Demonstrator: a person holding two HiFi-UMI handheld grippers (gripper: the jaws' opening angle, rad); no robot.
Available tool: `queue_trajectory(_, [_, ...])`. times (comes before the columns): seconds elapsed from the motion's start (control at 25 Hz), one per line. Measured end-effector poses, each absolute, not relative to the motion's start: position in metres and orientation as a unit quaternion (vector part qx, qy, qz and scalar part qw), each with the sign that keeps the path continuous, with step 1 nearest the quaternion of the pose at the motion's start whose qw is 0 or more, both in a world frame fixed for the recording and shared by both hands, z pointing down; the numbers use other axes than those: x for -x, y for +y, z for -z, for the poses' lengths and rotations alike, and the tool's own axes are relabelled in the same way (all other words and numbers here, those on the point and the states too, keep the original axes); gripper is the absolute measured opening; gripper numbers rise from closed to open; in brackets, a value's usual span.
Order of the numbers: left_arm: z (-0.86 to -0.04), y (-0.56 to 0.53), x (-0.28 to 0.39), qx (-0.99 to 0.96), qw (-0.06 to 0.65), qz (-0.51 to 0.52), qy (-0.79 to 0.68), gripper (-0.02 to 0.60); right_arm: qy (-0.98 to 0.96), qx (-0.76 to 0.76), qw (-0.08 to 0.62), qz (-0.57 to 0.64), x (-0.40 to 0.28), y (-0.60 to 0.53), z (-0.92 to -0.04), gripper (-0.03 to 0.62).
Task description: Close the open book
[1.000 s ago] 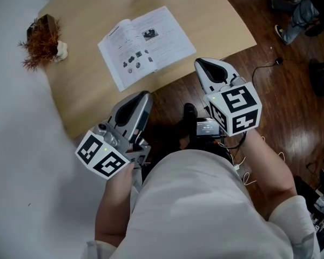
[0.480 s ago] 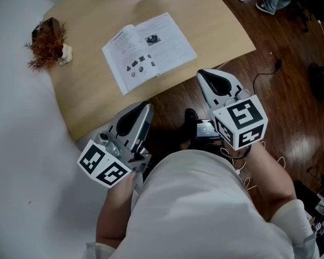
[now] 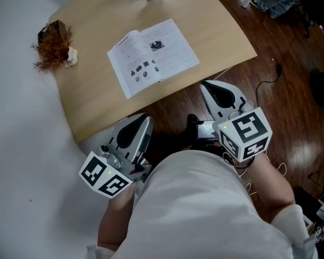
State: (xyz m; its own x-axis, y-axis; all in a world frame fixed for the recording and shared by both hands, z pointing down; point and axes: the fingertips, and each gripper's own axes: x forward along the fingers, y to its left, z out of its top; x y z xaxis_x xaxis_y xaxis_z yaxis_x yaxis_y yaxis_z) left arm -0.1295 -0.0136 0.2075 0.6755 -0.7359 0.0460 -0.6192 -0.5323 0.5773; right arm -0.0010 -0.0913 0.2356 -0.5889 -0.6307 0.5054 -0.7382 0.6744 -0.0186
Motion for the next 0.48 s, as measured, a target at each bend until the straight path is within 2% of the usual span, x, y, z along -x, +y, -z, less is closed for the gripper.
queue_trajectory(0.48, [-0.195, 0.003, 0.119, -0.875, 0.27, 0.093, -0.39, -0.002, -0.904, -0.356, 0.216, -0.099, 0.01, -0.067, -0.206, 0.002])
